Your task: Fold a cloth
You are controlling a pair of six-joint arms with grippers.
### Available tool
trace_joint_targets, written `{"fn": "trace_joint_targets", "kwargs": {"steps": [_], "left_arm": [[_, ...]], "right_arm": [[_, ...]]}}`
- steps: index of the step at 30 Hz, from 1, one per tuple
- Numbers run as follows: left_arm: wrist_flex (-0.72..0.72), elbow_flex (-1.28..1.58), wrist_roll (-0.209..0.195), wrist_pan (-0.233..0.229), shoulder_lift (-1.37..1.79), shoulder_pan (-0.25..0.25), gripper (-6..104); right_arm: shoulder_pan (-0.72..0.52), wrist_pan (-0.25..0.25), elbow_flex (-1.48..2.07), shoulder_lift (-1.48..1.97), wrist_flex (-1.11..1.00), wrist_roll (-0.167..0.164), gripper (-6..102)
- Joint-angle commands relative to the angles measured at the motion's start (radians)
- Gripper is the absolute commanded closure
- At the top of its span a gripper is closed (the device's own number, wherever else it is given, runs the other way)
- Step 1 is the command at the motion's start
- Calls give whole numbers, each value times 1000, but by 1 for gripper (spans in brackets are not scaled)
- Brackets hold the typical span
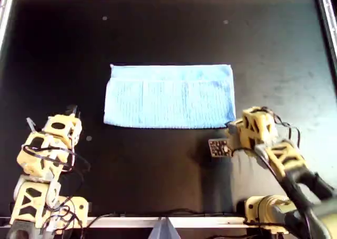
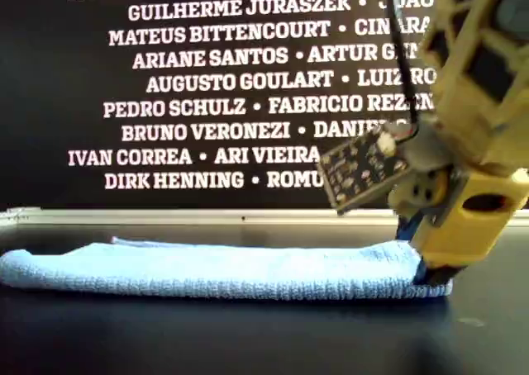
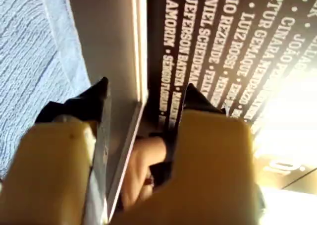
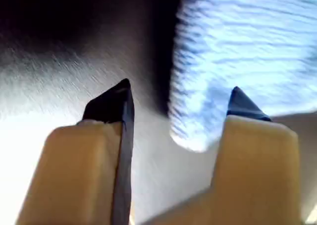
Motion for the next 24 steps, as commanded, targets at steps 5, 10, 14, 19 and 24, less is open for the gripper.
{"fn": "trace_joint_targets", "kwargs": {"steps": [5,10,14,19,24], "left_arm": [[-3,-14,9,5,14,14,45],[-3,-14,9,5,14,12,45],[-3,-14,9,5,14,9,45],[-3,-14,9,5,14,9,45],[-3,-14,9,5,14,11,45]], "right_arm": [[-11,2,-249,-255,-51,6,16],[-11,3,-288,-295,-51,6,16],[-12,5,-288,-295,-51,8,19],[-94,3,-310,-301,-51,8,40],[-121,-14,-333,-336,-51,6,55]]}}
